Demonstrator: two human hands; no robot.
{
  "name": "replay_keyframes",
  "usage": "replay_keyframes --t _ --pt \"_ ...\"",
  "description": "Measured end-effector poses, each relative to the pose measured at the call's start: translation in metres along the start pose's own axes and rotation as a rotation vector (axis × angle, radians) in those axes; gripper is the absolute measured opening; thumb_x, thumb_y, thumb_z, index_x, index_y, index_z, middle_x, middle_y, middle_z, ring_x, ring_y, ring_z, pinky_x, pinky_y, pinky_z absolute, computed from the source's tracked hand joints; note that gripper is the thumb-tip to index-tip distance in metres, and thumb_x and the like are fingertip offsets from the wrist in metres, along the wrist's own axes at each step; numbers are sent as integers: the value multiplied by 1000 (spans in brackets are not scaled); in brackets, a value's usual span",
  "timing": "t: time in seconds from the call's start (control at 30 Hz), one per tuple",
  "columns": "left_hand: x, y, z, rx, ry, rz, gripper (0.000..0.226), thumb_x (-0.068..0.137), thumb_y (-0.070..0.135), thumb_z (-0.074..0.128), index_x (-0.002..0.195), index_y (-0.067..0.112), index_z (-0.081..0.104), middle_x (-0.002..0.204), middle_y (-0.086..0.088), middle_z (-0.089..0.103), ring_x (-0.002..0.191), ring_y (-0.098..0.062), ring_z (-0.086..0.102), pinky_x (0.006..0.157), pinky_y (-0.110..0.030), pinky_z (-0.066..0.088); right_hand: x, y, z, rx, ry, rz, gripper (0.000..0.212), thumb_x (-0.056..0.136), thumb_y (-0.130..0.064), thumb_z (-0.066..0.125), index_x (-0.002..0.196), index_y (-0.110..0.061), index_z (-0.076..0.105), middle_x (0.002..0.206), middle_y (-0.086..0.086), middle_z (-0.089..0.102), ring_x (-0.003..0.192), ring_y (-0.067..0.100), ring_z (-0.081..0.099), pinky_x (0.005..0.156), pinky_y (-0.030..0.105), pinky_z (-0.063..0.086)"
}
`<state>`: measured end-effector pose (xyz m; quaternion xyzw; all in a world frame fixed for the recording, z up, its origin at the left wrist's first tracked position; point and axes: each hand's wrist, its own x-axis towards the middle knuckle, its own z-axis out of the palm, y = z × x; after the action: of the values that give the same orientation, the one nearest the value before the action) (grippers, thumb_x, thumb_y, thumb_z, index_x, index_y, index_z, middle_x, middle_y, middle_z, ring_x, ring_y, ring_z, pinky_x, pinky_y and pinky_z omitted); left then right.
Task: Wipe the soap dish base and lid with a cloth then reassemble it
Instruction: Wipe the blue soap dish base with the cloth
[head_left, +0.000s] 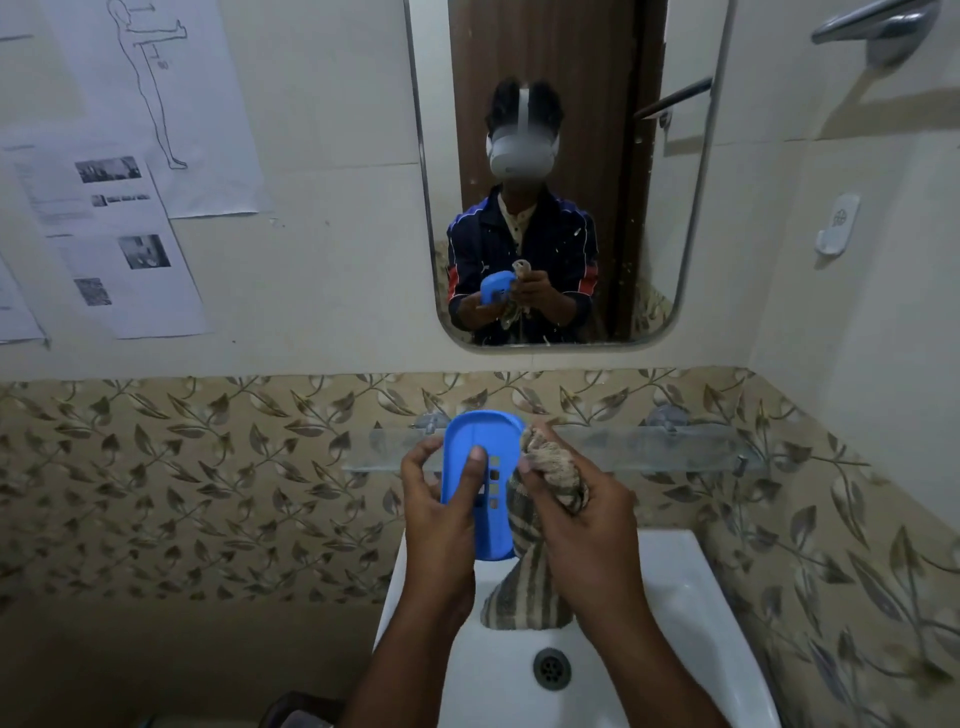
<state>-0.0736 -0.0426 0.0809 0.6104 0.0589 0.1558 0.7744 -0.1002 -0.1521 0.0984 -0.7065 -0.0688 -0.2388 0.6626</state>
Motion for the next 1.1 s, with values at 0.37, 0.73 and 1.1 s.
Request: replay_keyframes --t 0.37,0.73,1.1 --pt "-4 6 0 -277 -278 -343 60 102 52 33 107 5 70 87 -14 75 73 -22 74 62 -29 62 -5 -3 -2 -112 -214 -63 39 94 -14 61 125 -36 63 117 -24 66 111 -6 60 94 22 52" --pt "2 4 0 -565 -389 -400 75 90 67 42 107 2 76 96 -20 73 85 -30 73 80 -39 61 -20 11 -1 -529 -247 -376 59 74 -6 73 124 -36 64 121 -15 49 115 4 44 93 6 34" --pt "-6 1 16 -517 -414 -367 69 102 52 25 94 17 83 109 -14 77 94 -24 76 80 -32 61 16 -5 -8 -619 4 -383 52 72 2 74 120 -18 68 116 2 55 105 11 47 87 12 43"
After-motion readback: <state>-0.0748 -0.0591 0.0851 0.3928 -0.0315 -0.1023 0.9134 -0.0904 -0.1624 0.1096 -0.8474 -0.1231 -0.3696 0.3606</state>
